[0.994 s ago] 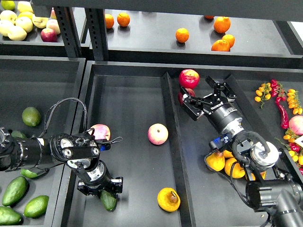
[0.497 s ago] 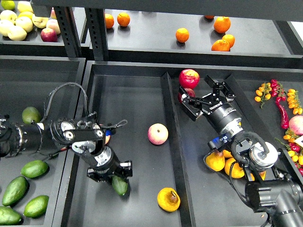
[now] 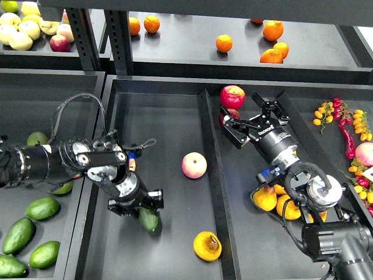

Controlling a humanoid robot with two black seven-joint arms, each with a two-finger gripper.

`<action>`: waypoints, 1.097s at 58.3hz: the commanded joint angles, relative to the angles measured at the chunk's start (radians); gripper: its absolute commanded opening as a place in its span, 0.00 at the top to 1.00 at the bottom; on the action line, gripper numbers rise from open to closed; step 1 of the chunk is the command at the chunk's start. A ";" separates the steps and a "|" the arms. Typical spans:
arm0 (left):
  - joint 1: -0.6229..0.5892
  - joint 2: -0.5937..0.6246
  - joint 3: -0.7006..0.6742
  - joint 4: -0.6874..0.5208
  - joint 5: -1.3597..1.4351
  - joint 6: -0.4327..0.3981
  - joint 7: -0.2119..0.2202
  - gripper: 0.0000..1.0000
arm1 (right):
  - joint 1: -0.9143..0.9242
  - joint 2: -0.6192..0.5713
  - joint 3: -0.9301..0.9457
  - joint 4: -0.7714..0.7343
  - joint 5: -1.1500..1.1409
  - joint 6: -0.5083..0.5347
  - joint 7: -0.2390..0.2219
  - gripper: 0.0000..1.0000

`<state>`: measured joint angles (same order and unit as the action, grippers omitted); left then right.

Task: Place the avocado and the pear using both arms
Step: 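Carry the avocado into the bin of avocados and release it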

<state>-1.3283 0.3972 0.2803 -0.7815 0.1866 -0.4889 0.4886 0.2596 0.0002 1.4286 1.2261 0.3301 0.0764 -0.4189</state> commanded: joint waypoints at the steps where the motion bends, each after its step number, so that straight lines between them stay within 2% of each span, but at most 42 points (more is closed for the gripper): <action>1: 0.014 0.110 -0.020 0.002 0.001 0.000 0.000 0.91 | -0.002 0.000 0.012 0.026 0.000 -0.001 0.002 0.01; 7: 0.037 0.167 -0.026 0.005 0.001 0.000 0.000 0.91 | -0.002 0.000 0.030 0.042 0.001 -0.001 0.002 0.01; 21: 0.201 0.236 -0.111 0.018 0.013 0.000 0.000 0.90 | -0.010 0.000 0.061 0.075 0.003 -0.001 0.003 0.01; 38: 0.371 0.226 -0.217 0.039 0.071 0.000 0.000 0.88 | -0.017 -0.019 0.069 0.081 0.003 -0.001 0.003 0.01; 46: 0.399 0.218 -0.234 0.053 0.077 0.000 0.000 0.88 | -0.011 -0.016 0.067 0.082 0.004 -0.001 0.003 0.01; 64: 0.408 0.183 -0.234 0.088 0.080 0.000 0.000 0.79 | -0.003 -0.012 0.062 0.082 0.007 -0.001 0.002 0.01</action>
<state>-0.9218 0.5905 0.0453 -0.6982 0.2644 -0.4886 0.4885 0.2559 -0.0136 1.4922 1.3082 0.3369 0.0751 -0.4173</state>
